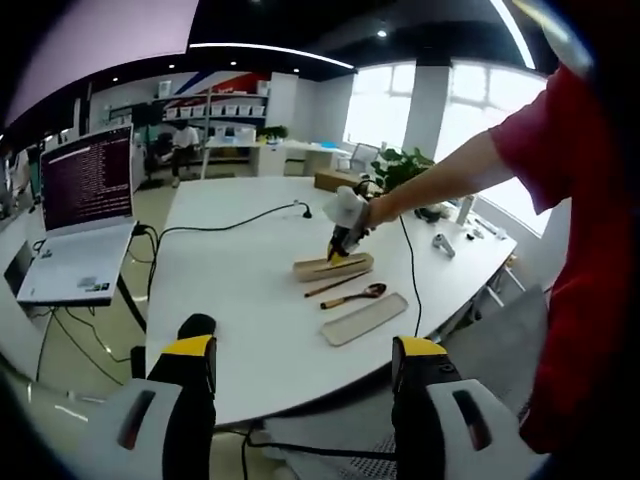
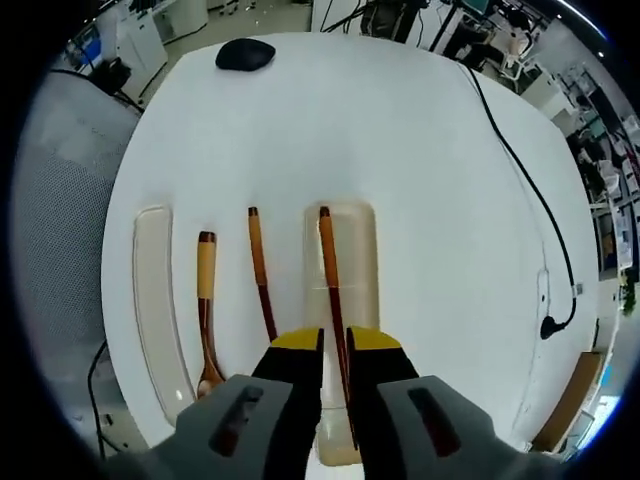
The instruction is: Arrange the utensils inside the cutlery case until each visible utensil rests in its matching compartment.
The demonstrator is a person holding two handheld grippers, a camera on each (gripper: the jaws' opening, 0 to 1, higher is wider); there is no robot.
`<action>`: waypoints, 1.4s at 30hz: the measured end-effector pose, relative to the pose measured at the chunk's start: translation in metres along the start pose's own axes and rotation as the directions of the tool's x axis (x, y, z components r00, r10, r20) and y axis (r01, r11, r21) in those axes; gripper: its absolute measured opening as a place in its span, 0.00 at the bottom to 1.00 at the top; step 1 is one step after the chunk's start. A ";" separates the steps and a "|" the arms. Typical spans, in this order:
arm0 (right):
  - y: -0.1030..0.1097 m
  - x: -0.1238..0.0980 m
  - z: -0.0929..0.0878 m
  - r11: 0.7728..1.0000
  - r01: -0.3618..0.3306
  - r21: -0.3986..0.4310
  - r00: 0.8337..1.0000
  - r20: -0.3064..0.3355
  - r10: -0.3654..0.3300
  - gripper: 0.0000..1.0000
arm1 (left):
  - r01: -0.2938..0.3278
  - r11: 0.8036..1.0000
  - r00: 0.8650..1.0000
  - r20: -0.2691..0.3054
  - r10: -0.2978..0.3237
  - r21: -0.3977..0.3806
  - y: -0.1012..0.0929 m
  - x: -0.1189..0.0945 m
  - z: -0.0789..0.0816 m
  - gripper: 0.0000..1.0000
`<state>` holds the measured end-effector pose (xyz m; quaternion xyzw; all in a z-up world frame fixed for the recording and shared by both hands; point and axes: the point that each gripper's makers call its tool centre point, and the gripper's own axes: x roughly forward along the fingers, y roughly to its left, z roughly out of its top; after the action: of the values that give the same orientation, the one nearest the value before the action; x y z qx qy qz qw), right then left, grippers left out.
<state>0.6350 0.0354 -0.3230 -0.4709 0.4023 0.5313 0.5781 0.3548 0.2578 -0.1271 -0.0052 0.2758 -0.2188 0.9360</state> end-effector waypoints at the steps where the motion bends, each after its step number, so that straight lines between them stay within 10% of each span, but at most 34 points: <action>1: 0.000 -0.003 0.001 1.000 0.010 -0.001 1.000 0.004 -0.010 0.05 | 0.000 1.000 1.000 0.000 0.000 0.001 0.000 0.000 0.000 0.74; 42: -0.011 -0.101 0.033 0.982 0.188 0.028 0.969 0.161 -0.190 0.10 | -0.006 0.999 0.998 0.065 0.004 0.038 -0.009 -0.014 0.014 0.75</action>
<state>0.6330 0.0442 -0.2168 -0.4587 0.3103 0.5079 0.6598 0.3481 0.2534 -0.1070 0.0062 0.2411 -0.2214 0.9449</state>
